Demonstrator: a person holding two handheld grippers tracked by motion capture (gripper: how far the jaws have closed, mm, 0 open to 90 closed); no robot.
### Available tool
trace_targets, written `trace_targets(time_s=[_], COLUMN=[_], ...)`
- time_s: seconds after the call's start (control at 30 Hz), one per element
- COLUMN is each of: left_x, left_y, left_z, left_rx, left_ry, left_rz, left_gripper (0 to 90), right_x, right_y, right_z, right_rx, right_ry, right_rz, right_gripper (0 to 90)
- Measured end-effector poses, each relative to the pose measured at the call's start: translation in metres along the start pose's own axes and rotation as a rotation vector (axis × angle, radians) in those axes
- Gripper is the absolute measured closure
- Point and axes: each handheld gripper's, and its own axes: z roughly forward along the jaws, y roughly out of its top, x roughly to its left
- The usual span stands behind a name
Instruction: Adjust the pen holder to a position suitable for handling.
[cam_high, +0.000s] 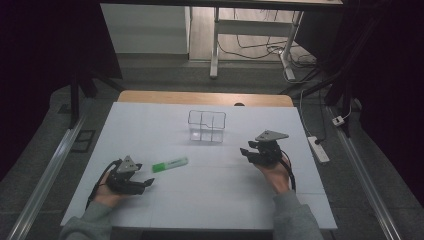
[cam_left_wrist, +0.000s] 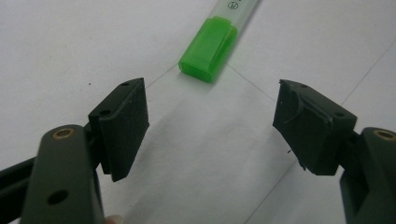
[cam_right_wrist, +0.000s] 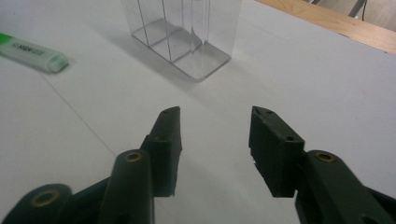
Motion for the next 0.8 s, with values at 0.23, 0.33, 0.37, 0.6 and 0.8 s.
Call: trace_targets(time_s=[0.23,0.33,0.37,0.6,0.8], left_x=[-0.001,0.000,0.000,0.000,0.001], left_y=[0.001,0.001,0.001,0.001,0.002], left_z=[-0.001,-0.002,-0.002,-0.002,-0.005], left_rx=[-0.003,-0.006,-0.006,-0.008,-0.015], left_ry=[0.002,0.003,0.003,0.000,0.005], left_rz=[0.000,-0.003,-0.004,-0.008,-0.010], left_gripper=[26.1,26.2,26.2,26.2,26.2], right_x=[0.002,0.004,0.004,0.006,0.007], right_y=[-0.015,-0.018,-0.019,-0.026,-0.030], right_z=[-0.017,-0.019,-0.020,-0.025,-0.028], right_rx=[-0.010,-0.002,-0.002,-0.012,-0.013], right_ry=[0.017,0.022,0.022,0.038,0.048], right_rz=[0.006,-0.008,-0.011,-0.003,-0.004], right_gripper=[43.5,41.3,40.7,37.9,36.8])
